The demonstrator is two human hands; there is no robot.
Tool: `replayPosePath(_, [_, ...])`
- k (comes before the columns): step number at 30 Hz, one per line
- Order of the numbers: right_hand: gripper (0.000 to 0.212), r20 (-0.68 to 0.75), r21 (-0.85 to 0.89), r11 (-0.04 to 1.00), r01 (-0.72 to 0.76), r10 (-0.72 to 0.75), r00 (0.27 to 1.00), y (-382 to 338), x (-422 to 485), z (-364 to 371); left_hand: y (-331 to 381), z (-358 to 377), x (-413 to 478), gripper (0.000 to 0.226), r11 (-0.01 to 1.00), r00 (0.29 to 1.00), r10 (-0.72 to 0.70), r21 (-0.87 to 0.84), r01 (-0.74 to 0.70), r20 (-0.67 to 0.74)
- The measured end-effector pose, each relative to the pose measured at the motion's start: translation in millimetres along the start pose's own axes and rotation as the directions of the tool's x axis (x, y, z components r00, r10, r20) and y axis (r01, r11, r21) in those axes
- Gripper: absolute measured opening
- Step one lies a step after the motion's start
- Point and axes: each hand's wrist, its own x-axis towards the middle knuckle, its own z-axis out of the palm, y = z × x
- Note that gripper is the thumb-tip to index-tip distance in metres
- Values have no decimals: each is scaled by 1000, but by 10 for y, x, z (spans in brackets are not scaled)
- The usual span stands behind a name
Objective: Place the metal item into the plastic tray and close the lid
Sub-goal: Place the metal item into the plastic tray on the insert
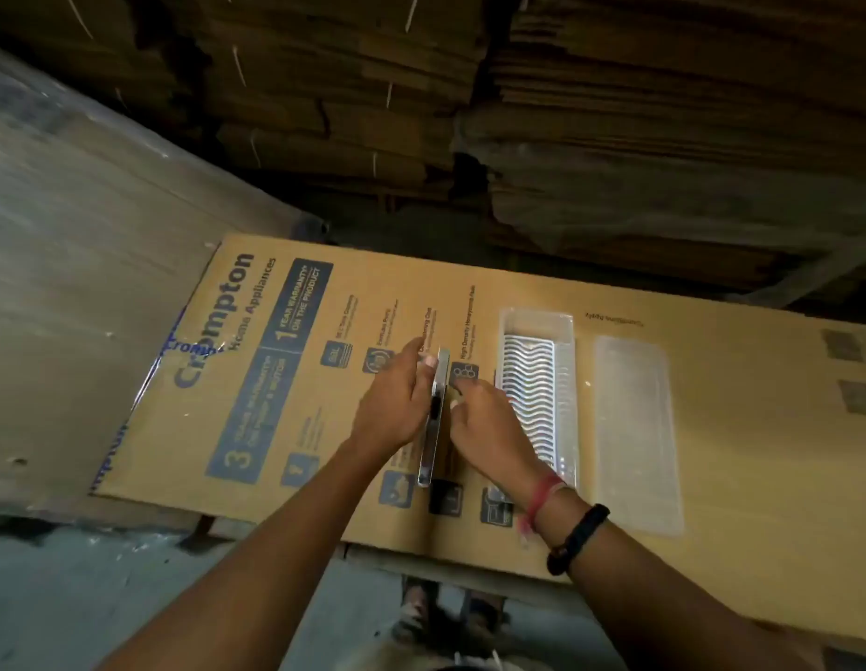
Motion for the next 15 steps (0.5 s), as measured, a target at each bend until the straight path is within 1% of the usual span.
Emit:
replayPosePath(2, [23, -3, 95, 994, -52, 53, 999, 43, 73, 117, -94, 54, 45, 43, 991, 997, -59, -124, 54, -40])
replayPosePath(3, [24, 0, 130, 987, -90, 90, 996, 65, 92, 182, -147, 94, 52, 39, 972, 991, -131, -201, 123, -28])
replayPosePath(4, [27, 6, 161, 978, -135, 136, 991, 69, 104, 231, -164, 116, 59, 37, 931, 971, -240, -280, 234, 16])
replayPosePath(6, [35, 2, 209, 955, -210, 214, 977, 122, 145, 364, -225, 166, 134, 37, 766, 884, -451, -457, 453, 122])
replayPosePath(7, [39, -9, 205, 950, -237, 244, 970, 151, 170, 422, -268, 187, 179, 37, 701, 848, -507, -498, 511, 157])
replayPosePath(8, [42, -17, 198, 944, -264, 272, 962, 163, 190, 465, -287, 189, 210, 36, 671, 826, -535, -505, 543, 178])
replayPosePath(10, [41, -28, 190, 931, -313, 324, 946, 215, 222, 567, -321, 218, 254, 33, 652, 809, -553, -500, 570, 200])
replayPosePath(15, [34, -81, 249, 883, -398, 429, 900, 317, 299, 714, -378, 338, 329, 34, 660, 780, -581, -425, 620, 234])
